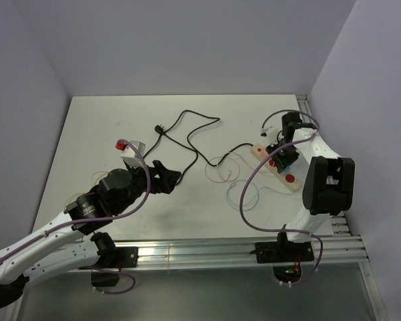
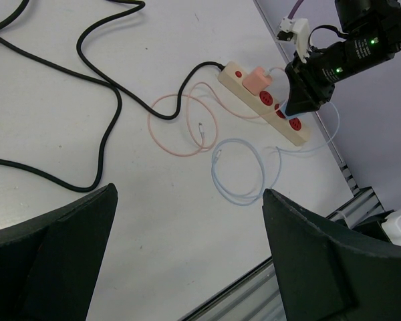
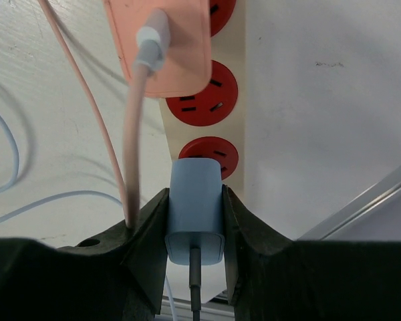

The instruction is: Insert the plug

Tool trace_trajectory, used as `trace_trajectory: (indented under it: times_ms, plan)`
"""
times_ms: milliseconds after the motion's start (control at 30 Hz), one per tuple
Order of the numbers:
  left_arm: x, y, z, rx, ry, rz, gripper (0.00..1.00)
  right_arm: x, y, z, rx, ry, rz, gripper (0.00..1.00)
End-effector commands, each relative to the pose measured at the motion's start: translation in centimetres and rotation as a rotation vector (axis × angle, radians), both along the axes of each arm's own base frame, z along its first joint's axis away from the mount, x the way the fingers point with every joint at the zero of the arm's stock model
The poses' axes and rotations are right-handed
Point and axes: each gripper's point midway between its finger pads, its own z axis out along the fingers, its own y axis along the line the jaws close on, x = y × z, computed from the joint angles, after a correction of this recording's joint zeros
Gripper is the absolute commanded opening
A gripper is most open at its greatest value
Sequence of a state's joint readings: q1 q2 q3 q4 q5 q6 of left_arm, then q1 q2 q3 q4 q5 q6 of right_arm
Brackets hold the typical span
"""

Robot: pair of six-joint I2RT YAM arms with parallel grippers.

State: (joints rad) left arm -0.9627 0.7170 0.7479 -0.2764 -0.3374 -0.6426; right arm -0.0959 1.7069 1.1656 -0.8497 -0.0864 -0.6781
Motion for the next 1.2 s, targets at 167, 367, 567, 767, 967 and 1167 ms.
trace_trajectory:
  times_ms: [167,367,567,767,967,1167]
  plan:
    - [-0.3,0.0,1.7,-0.051,-0.026,-0.015,0.96,-3.7,-2.3,-5.8,-0.411,0.165,0.066,0.00]
    - [-0.5,-0.1,1.4,-0.043,-0.013,-0.021,0.95,-3.9,-1.3,-6.2,-0.339,0.172,0.032,0.00]
    - [-0.4,-0.1,1.5,-0.039,-0.014,-0.017,0.96,-3.2,-4.1,-5.8,-0.245,0.198,-0.054,0.00]
    - [-0.3,-0.4,1.2,-0.034,-0.007,-0.023,0.96,-3.2,-4.6,-6.0,-0.230,0.220,-0.063,0.00]
    - [-0.3,-0.2,1.1,-0.027,-0.003,-0.020,0.96,-2.7,-4.8,-5.8,-0.228,0.227,-0.087,0.00]
    - [-0.9,-0.9,1.2,-0.033,0.001,-0.072,0.97,-1.7,-3.8,-3.1,-0.241,0.101,-0.127,0.00]
